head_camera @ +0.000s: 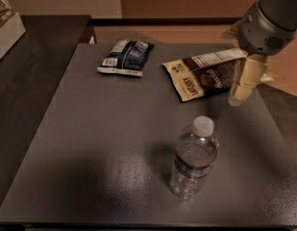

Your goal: Move brown chip bag near water bottle

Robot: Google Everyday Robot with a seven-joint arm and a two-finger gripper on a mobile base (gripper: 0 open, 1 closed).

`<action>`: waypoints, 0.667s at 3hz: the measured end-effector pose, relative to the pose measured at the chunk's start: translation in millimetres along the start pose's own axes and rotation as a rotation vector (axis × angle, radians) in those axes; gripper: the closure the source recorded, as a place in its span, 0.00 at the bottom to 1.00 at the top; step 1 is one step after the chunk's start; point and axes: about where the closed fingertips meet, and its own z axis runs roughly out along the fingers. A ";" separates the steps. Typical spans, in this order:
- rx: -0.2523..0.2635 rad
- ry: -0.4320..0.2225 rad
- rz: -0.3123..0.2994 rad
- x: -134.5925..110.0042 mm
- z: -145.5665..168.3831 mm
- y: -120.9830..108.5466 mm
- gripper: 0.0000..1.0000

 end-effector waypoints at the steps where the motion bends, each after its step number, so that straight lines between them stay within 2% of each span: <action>1: 0.009 -0.023 -0.034 -9.2 18.3 -24.6 0.00; 2: 0.011 -0.034 -0.064 -20.6 36.6 -48.0 0.00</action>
Offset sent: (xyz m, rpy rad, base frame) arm 0.0919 0.0373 -0.0244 0.0169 -0.0437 0.1008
